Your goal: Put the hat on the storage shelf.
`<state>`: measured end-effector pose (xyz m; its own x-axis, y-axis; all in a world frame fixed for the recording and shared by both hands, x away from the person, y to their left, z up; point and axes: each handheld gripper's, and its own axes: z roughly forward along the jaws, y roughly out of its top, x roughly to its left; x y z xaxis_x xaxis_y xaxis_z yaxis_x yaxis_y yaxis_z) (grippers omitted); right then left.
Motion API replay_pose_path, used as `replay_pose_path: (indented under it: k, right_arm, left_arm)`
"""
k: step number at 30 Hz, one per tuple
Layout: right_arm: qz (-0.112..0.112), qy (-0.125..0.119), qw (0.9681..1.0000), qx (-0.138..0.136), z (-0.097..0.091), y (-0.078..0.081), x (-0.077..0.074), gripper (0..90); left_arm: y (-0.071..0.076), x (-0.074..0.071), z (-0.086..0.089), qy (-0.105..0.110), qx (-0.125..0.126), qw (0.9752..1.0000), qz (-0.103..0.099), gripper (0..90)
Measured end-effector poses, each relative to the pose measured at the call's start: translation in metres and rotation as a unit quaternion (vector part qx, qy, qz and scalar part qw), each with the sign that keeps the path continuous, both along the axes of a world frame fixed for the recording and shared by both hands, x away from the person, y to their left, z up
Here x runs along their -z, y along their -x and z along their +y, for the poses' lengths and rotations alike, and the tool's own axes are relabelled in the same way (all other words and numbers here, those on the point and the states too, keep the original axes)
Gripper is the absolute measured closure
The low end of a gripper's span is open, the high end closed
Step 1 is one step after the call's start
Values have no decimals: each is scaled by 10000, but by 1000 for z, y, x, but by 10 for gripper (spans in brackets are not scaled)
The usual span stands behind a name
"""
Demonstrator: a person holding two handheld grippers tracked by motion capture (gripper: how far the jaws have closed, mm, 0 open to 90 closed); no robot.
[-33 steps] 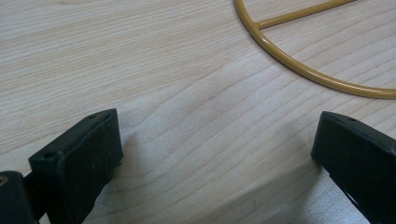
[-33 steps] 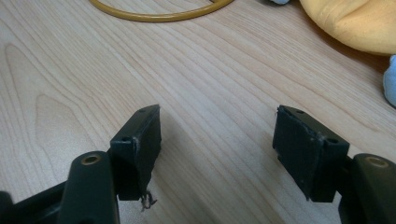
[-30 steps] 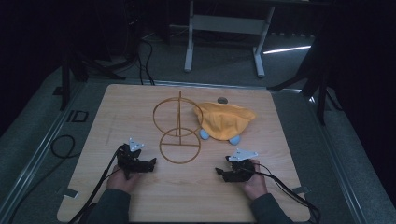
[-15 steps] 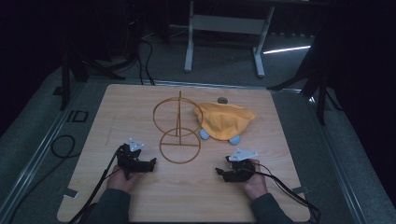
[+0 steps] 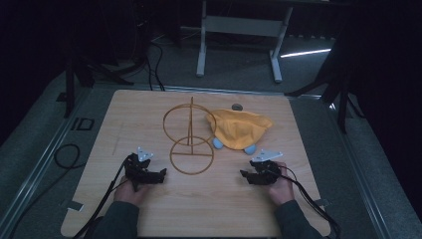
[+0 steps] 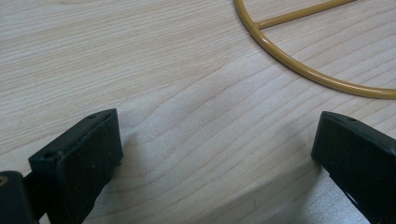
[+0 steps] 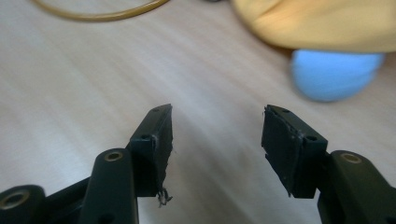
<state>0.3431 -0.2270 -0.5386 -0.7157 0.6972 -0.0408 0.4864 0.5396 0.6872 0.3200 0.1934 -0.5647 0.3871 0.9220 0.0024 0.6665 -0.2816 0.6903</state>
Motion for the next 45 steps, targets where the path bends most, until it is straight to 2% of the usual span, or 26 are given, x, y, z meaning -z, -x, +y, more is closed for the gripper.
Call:
replay_pose_path:
  k: [7, 17, 19, 20, 25, 29, 38, 45]
  right_arm:
    - [-64, 121, 9996, 249, -9, -18, -1, 433]
    - [122, 159, 9979, 609, -13, -49, 5, 302]
    - [140, 140, 9977, 641, -13, -51, 5, 293]
    - [188, 86, 9973, 701, -13, -57, 6, 287]
    - [157, 129, 9971, 738, -10, -63, 7, 287]
    - [74, 59, 9958, 913, -9, -69, 9, 308]
    - [76, 86, 9960, 891, -3, -71, 11, 309]
    - [80, 17, 9959, 897, -3, -72, 12, 327]
  left_arm:
    - [0, 0, 0, 8, -3, 10000, -4, 19]
    - [0, 0, 0, 10, -6, 10000, -4, 19]
    - [0, 0, 0, 12, -7, 10000, -6, 19]
    - [0, 0, 0, 13, -8, 10000, -4, 19]
    - [0, 0, 0, 15, -8, 10000, -5, 19]
    - [0, 0, 0, 14, -5, 10000, -1, 19]
    - [0, 0, 0, 11, -7, 10000, -2, 19]
    - [0, 0, 0, 11, -6, 10000, -2, 19]
